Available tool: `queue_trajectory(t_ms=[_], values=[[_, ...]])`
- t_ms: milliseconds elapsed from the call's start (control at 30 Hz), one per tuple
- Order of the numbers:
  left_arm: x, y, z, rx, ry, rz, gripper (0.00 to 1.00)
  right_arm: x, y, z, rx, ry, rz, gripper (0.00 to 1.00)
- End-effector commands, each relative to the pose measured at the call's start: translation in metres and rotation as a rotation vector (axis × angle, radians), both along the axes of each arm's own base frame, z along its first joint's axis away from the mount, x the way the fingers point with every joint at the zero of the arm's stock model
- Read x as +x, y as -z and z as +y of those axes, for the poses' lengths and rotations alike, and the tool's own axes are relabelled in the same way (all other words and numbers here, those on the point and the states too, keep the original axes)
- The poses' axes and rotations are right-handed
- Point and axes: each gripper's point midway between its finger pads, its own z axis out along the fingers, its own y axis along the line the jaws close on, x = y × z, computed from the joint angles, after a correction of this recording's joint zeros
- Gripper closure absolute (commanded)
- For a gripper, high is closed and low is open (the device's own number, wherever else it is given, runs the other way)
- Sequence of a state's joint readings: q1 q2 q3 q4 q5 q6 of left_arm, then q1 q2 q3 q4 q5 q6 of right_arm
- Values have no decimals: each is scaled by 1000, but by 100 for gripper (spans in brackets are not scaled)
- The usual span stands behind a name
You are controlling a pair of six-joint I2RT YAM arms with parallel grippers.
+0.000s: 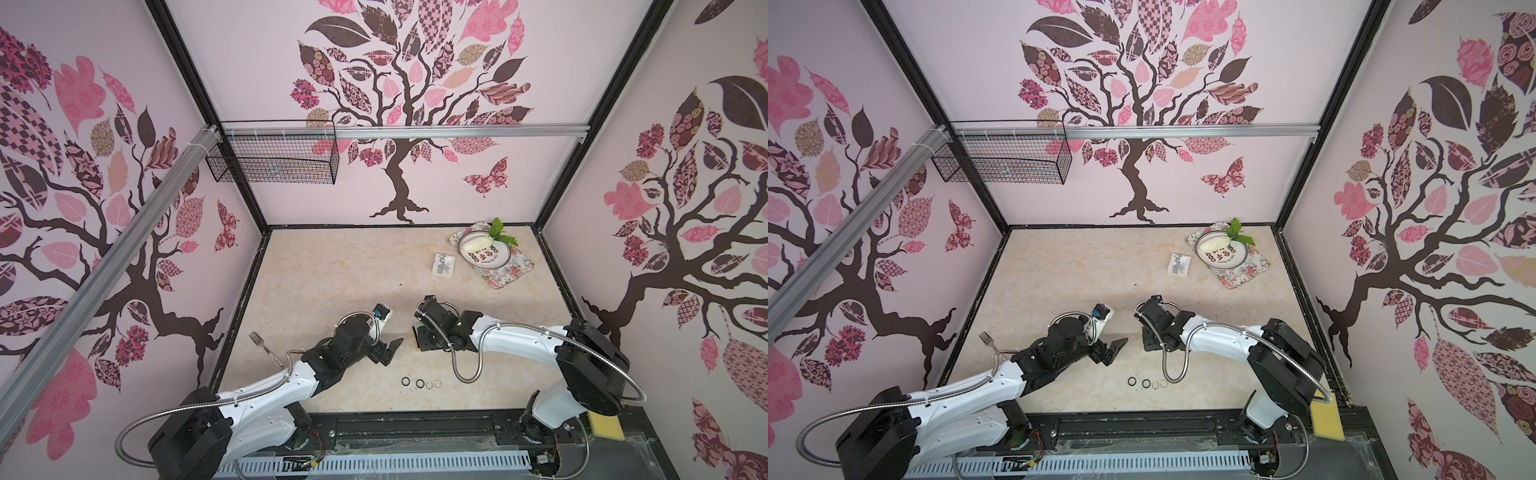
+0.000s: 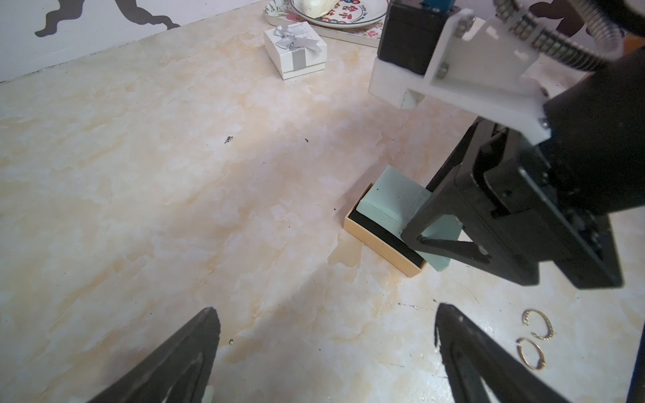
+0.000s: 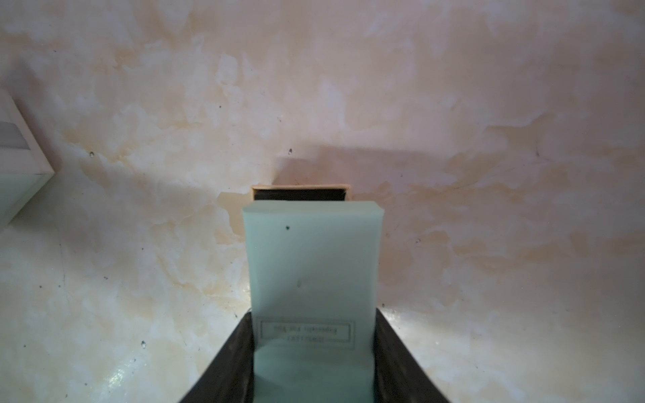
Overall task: Take the rings out of the lift-off lid box
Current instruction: Place the lid on the jewelry box.
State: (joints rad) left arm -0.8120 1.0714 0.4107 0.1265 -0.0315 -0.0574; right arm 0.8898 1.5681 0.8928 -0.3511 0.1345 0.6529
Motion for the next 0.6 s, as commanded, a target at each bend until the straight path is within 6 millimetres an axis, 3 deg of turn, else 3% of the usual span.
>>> queue_trajectory(t_ms=[0,567], values=[[-3,5,2,-7,1,6,2,4,-6,6,43,66,2,50],[-3,5,2,-8,2,5,2,3,5,11,32,55,24,50]])
